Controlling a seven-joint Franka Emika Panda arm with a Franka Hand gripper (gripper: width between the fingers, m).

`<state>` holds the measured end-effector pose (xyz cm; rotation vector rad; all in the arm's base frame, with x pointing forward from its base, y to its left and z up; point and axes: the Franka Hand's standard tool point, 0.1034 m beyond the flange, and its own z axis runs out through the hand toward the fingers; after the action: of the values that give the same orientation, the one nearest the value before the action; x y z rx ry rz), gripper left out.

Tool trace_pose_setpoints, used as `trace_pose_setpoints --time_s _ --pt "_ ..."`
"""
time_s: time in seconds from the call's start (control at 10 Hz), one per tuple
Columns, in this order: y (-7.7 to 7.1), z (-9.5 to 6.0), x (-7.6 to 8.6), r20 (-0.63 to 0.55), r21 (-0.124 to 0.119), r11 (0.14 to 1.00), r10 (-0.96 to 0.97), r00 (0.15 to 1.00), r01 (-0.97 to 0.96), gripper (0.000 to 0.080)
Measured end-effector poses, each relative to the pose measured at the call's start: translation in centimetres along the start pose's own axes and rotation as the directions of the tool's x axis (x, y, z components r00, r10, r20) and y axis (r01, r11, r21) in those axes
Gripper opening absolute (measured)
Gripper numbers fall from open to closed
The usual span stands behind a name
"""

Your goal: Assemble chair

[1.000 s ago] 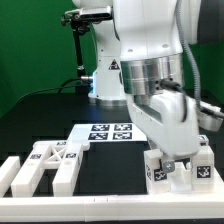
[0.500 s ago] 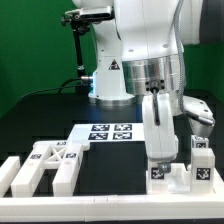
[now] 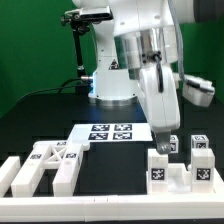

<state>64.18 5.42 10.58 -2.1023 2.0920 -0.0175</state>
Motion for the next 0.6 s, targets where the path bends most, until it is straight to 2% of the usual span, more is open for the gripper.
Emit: trace_pose_setpoints --time_s 0.4,0.6 --pt "0.21 0.60 0.05 -0.003 -0.008 1.000 -0.003 1.000 0.002 0.0649" --pt "0.53 0.16 -0.42 -0.007 -0.010 0.985 -0.173 0.985 0.173 0.0649"
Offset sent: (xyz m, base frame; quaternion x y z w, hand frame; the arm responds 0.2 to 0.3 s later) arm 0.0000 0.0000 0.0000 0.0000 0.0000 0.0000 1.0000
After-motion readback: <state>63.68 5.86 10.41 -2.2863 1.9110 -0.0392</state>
